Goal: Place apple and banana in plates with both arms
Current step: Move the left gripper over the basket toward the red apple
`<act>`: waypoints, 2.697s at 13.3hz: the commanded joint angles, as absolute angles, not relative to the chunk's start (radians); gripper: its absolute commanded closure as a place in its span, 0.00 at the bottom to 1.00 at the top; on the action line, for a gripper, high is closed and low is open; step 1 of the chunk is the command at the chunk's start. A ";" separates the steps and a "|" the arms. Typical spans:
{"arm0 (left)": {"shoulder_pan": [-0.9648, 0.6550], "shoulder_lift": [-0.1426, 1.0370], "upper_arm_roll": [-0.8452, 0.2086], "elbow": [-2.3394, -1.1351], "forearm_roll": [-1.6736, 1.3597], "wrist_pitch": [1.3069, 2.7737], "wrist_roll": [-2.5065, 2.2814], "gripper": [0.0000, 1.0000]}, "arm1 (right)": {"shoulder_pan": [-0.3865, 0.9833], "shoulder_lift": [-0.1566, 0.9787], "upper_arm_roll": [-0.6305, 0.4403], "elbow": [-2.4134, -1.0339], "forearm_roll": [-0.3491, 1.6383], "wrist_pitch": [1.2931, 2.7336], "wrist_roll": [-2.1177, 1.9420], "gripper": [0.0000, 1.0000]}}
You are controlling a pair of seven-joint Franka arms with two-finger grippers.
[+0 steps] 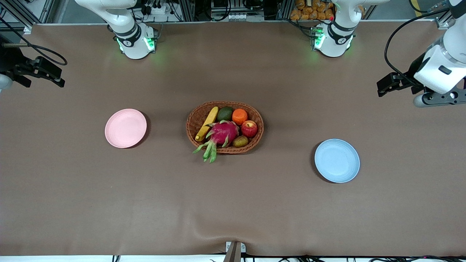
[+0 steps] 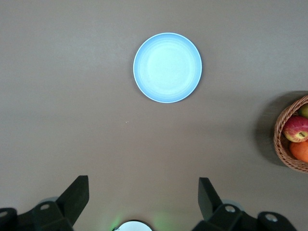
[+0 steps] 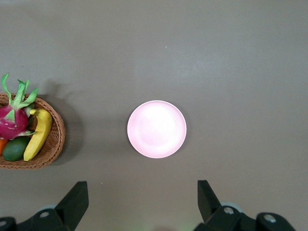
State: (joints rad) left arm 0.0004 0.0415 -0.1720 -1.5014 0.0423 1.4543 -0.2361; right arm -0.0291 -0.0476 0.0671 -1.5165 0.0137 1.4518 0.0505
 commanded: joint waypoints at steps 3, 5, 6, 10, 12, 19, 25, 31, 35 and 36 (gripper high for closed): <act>-0.032 0.051 -0.181 -1.493 0.028 1.462 -0.314 0.00 | -0.029 -0.040 0.064 -1.497 0.025 1.437 0.058 0.00; -0.055 0.067 -0.181 -1.491 0.028 1.477 -0.342 0.00 | -0.028 -0.040 0.064 -1.497 0.031 1.437 0.057 0.00; -0.058 0.077 -0.181 -1.491 0.028 1.491 -0.351 0.00 | -0.026 -0.040 0.064 -1.497 0.031 1.437 0.060 0.00; -0.112 0.123 -0.181 -1.491 0.028 1.537 -0.377 0.00 | -0.025 -0.040 0.064 -1.497 0.031 1.437 0.063 0.00; -0.144 0.155 -0.181 -1.488 0.029 1.551 -0.422 0.00 | -0.026 -0.040 0.064 -1.497 0.031 1.437 0.061 0.00; -0.285 0.268 -0.181 -1.494 0.026 1.654 -0.639 0.00 | -0.028 -0.040 0.064 -1.497 0.035 1.436 0.061 0.00; -0.359 0.322 -0.181 -1.500 0.022 1.699 -0.796 0.00 | -0.031 -0.040 0.064 -1.497 0.035 1.436 0.061 0.00; -0.434 0.371 -0.181 -1.571 0.012 1.850 -0.962 0.00 | -0.035 -0.040 0.061 -1.499 0.049 1.433 0.061 0.00; -0.497 0.439 -0.179 -1.575 0.015 1.922 -1.083 0.00 | -0.035 -0.040 0.061 -1.499 0.049 1.433 0.061 0.00; -0.505 0.448 -0.179 -1.577 0.020 1.934 -1.100 0.00 | -0.035 -0.040 0.061 -1.499 0.049 1.433 0.061 0.00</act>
State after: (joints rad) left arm -0.4872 0.4298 -0.1880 -1.5779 0.0313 1.9039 -1.0606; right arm -0.0308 -0.0475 0.0620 -1.5164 0.0292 1.4456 0.0505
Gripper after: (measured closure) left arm 0.000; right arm 0.000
